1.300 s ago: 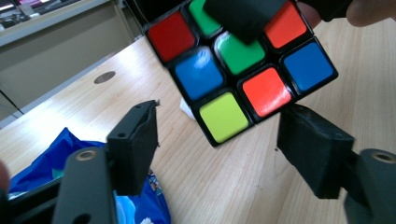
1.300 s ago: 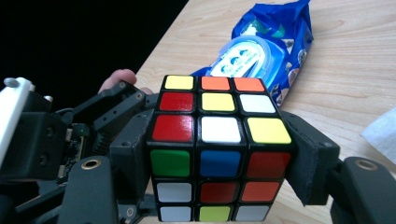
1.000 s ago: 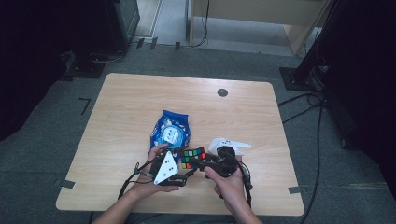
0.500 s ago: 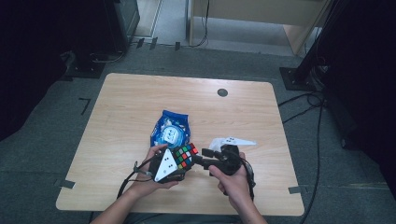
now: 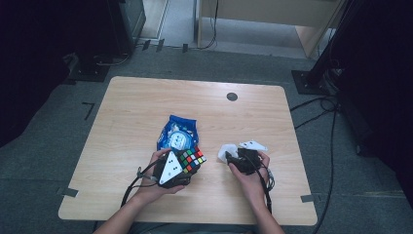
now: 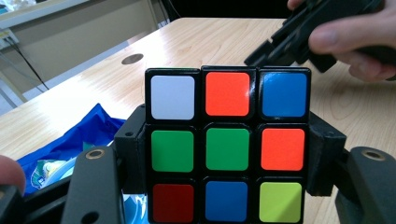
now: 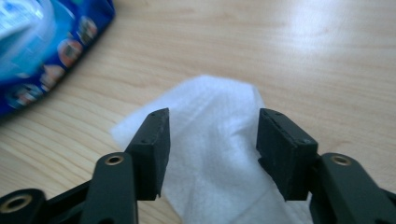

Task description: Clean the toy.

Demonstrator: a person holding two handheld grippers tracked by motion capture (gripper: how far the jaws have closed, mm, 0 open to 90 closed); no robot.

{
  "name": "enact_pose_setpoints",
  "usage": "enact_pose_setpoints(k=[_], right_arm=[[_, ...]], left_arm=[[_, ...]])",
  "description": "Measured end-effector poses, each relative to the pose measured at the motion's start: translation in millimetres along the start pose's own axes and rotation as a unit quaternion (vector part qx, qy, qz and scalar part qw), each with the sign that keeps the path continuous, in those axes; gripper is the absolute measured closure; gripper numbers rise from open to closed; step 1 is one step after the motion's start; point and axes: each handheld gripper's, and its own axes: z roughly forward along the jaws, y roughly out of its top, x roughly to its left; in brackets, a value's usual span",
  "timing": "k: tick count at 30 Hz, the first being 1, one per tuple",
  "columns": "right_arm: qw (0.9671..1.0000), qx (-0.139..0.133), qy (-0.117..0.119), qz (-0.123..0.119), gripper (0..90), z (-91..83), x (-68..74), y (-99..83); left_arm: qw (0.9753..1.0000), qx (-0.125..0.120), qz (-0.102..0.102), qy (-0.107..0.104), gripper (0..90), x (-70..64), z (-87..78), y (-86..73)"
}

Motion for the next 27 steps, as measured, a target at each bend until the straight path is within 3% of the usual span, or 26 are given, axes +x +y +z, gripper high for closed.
enact_pose_setpoints(k=[2,5,9,13,16,18,22,25,27], right_arm=[[0.9999,0.012,-0.004,-0.004,51.7,5.5,-0.6,-3.0],[0.9996,0.006,-0.019,-0.018,60.2,6.1,-0.3,-5.7],[0.9987,-0.004,-0.036,-0.036,80.5,5.1,-2.9,-9.3],[1.0,-0.005,0.006,-0.003,86.9,0.3,-8.2,-7.6],[0.9982,-0.041,0.043,-0.011,87.1,-14.3,2.3,-2.8],[0.9939,-0.077,0.079,-0.014,87.1,-28.6,13.6,2.2],[0.9788,-0.129,0.156,-0.03,87.1,-55.9,39.3,9.3],[0.9695,-0.146,0.191,-0.048,87.2,-67.1,57.5,12.1],[0.966,-0.143,0.208,-0.055,87.2,-68.7,65.7,13.5]], left_arm=[[1.0,-0.001,-0.001,-0.001,34.0,-0.3,-0.2,0.2],[1.0,-0.003,-0.003,-0.001,34.0,-0.3,-0.8,0.4],[1.0,-0.002,-0.006,-0.004,34.0,0.7,-1.1,0.8],[0.9999,-0.005,-0.008,-0.006,34.0,0.2,-1.3,1.2],[0.9999,-0.005,-0.005,-0.008,34.0,-0.6,-1.1,1.4],[0.9999,-0.005,-0.004,-0.01,34.0,-1.6,-0.8,1.5],[0.9998,-0.009,0.001,-0.019,34.0,-4.9,-0.8,2.5],[0.9997,-0.01,0.004,-0.022,34.0,-8.2,-0.7,3.7],[0.9995,-0.013,0.008,-0.027,34.0,-10.4,-0.7,4.4]])
